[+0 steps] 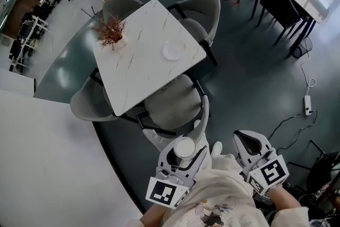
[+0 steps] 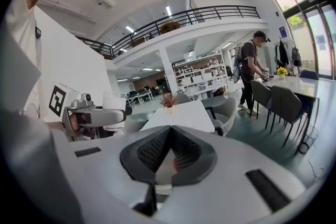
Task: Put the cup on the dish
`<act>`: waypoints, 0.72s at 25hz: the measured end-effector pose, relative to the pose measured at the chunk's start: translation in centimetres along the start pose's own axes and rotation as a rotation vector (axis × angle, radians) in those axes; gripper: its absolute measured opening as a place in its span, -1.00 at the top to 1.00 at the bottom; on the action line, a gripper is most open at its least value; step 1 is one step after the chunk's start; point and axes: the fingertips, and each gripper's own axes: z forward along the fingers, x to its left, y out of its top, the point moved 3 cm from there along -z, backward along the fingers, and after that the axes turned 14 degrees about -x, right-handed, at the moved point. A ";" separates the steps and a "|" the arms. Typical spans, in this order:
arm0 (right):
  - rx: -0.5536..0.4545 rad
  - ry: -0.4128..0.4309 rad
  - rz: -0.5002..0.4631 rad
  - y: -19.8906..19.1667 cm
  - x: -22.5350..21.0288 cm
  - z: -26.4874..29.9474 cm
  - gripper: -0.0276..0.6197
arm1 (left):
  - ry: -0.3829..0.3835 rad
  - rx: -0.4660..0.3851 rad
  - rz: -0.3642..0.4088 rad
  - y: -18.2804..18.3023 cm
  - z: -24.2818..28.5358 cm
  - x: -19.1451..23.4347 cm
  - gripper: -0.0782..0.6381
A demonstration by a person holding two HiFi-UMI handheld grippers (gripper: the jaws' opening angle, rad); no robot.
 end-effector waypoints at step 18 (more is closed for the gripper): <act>0.089 0.022 -0.009 1.4 -2.7 14.7 0.90 | -0.017 -0.055 -0.022 2.0 8.5 12.0 0.06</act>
